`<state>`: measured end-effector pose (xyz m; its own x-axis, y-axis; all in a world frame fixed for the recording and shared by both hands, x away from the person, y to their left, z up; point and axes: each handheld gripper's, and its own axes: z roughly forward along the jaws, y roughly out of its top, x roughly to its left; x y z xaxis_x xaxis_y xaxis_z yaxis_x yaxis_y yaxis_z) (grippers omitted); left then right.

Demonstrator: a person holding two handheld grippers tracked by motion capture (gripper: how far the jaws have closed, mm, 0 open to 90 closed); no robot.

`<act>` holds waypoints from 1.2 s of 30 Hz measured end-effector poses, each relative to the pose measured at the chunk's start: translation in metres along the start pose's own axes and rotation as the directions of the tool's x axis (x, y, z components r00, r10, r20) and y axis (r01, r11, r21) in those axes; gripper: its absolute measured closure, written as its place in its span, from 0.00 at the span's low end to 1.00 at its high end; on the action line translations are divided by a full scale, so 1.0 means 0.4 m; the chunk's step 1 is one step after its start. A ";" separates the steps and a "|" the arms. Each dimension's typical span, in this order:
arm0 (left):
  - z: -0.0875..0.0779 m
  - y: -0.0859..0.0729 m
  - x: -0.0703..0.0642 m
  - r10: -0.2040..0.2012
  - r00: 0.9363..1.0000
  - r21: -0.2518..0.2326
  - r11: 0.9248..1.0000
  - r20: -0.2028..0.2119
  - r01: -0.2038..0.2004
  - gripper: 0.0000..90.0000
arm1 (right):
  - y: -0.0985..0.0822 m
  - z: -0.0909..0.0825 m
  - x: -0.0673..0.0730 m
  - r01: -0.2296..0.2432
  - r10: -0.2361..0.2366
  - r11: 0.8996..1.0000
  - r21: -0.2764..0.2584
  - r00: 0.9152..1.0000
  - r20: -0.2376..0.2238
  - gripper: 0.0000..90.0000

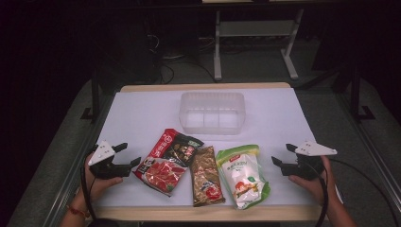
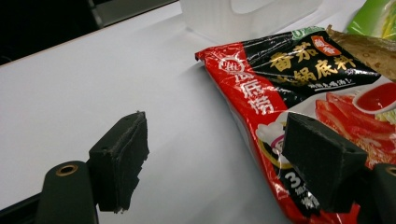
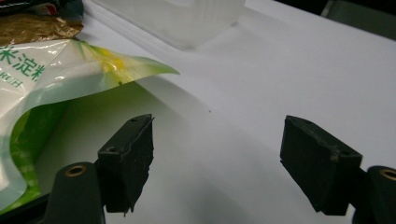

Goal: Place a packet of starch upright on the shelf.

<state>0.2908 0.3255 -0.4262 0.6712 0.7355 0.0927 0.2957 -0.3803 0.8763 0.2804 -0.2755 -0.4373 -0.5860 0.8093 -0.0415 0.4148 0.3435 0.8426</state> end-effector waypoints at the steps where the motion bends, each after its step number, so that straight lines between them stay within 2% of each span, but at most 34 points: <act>1: 0.002 0.001 -0.001 0.002 1.000 0.001 1.000 0.006 -0.002 0.24 | -0.002 -0.003 0.000 -0.004 0.004 1.000 0.000 1.000 -0.009 0.27; 6: 0.006 0.001 -0.005 0.009 1.000 0.007 1.000 0.018 -0.009 0.24 | 0.006 -0.018 0.002 -0.046 0.045 0.999 -0.016 0.998 -0.048 0.27; 9: 0.002 -0.002 -0.007 0.018 1.000 0.011 1.000 0.021 -0.019 0.24 | 0.013 -0.016 0.008 -0.046 0.046 0.999 -0.008 0.996 -0.074 0.27; 13: -0.002 -0.002 -0.012 0.008 1.000 0.007 1.000 0.024 -0.008 0.24 | 0.022 -0.012 0.019 -0.051 0.051 0.999 -0.003 0.992 -0.112 0.26; 18: 0.002 0.005 -0.023 0.037 0.999 0.013 0.999 0.020 -0.037 0.24 | 0.024 -0.014 0.036 -0.052 0.053 0.999 0.014 0.987 -0.151 0.24; 22: 0.009 0.006 -0.027 0.037 0.999 0.021 0.999 0.033 -0.037 0.24 | 0.026 -0.018 0.044 -0.066 0.069 0.998 0.023 0.981 -0.184 0.22; 29: 0.014 0.003 -0.025 0.043 0.998 0.034 0.998 0.037 -0.044 0.24 | 0.034 -0.003 0.058 -0.078 0.087 0.996 0.046 0.962 -0.258 0.20; 34: 0.013 0.005 -0.028 0.059 0.998 0.027 0.998 0.031 -0.060 0.24 | 0.043 0.010 0.077 -0.086 0.103 0.994 0.065 0.942 -0.319 0.20; 36: 0.013 0.007 -0.030 0.064 0.997 0.020 0.998 0.032 -0.065 0.24 | 0.048 0.016 0.089 -0.074 0.095 0.994 0.075 0.935 -0.341 0.20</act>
<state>0.2873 0.3127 -0.4274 0.7103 0.6911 0.1337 0.2649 -0.4384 0.8589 0.2720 -0.2371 -0.4262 -0.7457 0.6273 0.2244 0.5079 0.3172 0.8009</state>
